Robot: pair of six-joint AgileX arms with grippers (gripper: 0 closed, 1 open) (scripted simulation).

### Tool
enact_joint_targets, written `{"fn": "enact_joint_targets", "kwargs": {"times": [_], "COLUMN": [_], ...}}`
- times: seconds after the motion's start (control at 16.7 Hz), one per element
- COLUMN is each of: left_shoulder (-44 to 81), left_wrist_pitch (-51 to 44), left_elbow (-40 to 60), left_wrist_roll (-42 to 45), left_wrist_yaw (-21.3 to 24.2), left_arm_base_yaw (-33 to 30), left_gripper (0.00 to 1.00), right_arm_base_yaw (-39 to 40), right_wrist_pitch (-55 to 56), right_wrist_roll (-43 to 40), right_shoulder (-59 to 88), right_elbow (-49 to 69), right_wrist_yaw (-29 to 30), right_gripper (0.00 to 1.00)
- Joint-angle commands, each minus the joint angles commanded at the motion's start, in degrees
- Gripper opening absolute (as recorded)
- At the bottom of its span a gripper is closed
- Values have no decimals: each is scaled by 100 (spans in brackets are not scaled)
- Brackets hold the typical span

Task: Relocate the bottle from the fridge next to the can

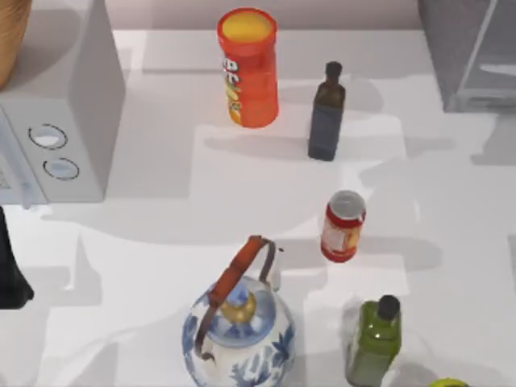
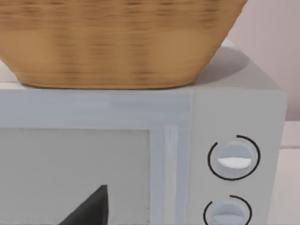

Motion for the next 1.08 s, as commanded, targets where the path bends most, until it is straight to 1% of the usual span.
{"fn": "enact_joint_targets", "kwargs": {"times": [0.12,0.42,0.54,0.66,0.72,1.08], "left_shoulder": [0,0,0,0,0,0], "left_wrist_pitch": [0,0,0,0,0,0], "left_elbow": [0,0,0,0,0,0], "left_wrist_roll": [0,0,0,0,0,0], "left_wrist_yaw": [0,0,0,0,0,0], "left_arm_base_yaw": [0,0,0,0,0,0], "left_gripper": [100,100,100,100,100,100], "right_arm_base_yaw": [640,2577,3117,3415,3469,3469], "right_wrist_pitch": [515,1832,2211,2437,2477,2476], "right_wrist_roll": [-9,-89,-120,-139,-143,-139], "right_shoulder": [119,301,305,282,274,276], "right_elbow": [-379,-1536,-1927,-2177,-2226,-2227], "right_wrist_yaw": [644,2577,3116,3412,3466,3466], "right_gripper": [0,0,0,0,0,0]}}
